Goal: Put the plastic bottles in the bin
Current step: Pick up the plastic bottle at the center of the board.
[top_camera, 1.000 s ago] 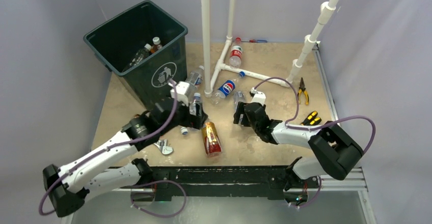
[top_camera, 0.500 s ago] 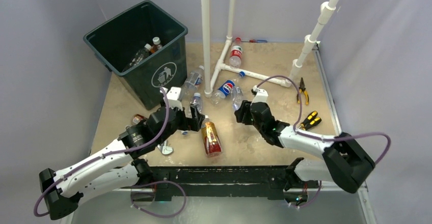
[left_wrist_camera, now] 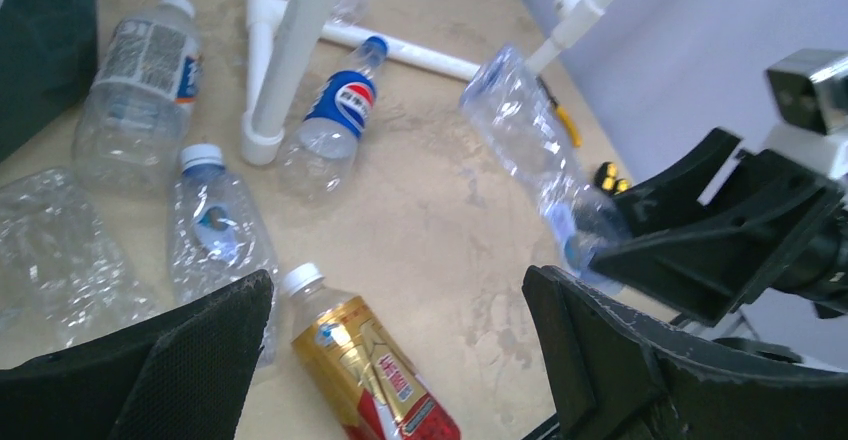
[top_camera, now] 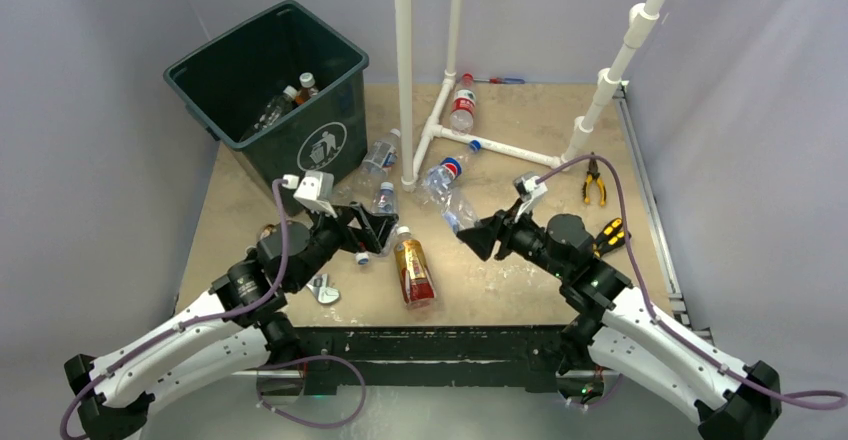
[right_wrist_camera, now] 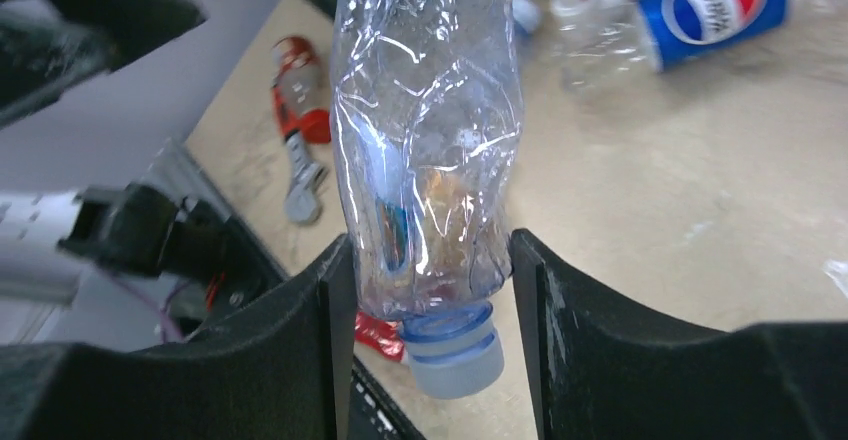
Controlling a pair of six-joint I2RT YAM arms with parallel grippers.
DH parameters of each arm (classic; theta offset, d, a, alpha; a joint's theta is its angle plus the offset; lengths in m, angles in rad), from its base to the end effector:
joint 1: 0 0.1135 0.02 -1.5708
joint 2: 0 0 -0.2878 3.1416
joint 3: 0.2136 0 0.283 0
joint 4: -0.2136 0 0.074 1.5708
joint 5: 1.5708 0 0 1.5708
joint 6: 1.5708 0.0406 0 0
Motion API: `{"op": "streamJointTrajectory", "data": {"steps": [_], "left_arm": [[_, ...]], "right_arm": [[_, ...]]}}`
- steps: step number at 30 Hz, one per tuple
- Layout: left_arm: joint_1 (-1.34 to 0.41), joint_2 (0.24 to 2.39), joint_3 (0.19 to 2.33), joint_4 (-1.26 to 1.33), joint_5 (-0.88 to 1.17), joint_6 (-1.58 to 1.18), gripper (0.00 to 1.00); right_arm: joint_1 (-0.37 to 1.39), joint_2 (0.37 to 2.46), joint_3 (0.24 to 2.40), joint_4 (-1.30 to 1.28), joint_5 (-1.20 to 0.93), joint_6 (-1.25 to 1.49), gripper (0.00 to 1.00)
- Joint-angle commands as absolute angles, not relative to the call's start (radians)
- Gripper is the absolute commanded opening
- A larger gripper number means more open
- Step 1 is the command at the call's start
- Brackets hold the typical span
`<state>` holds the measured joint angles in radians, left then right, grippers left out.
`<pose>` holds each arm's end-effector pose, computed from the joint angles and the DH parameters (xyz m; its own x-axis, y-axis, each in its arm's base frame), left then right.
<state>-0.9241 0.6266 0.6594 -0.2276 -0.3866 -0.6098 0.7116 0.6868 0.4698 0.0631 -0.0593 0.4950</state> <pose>0.1151 -0.1271 0.3297 -0.3913 -0.3620 -0.8461 0.3564 0.7880 -0.5020 0.1451 0.1283 0.2775 -0.4329 0.2529 -0.8652 -0.5575 0.6791 0.4774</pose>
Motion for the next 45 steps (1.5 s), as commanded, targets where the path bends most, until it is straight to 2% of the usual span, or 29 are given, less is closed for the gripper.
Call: {"op": "streamJointTrajectory", "data": {"steps": [1,8,19,27,33,42,45], "left_arm": [[-0.925,0.555,0.600,0.019,-0.289,-0.618,0.99],[-0.925,0.546,0.621,0.113,-0.066,-0.589,0.99],[-0.925,0.585,0.563,0.371,0.197,-0.670,0.99],[-0.925,0.698,0.616,0.406,0.233,-0.673,0.99],[-0.925,0.734,0.612,0.443,0.178,-0.690,0.99],[-0.925,0.757,0.591,0.548,0.123,-0.737,0.89],[-0.925,0.781,0.596,0.578,0.134,-0.762,0.79]], "right_arm": [[0.712,0.617,0.507,0.048,-0.374,0.393,0.30],[0.711,0.539,0.482,0.172,-0.561,0.415,0.29],[0.712,0.522,0.406,0.378,-0.592,0.511,0.27],[0.712,0.523,0.400,0.377,-0.597,0.506,0.27],[0.712,0.524,0.394,0.363,-0.598,0.490,0.26],[0.713,0.535,0.377,0.355,-0.581,0.469,0.26],[0.713,0.530,0.364,0.364,-0.567,0.466,0.25]]}}
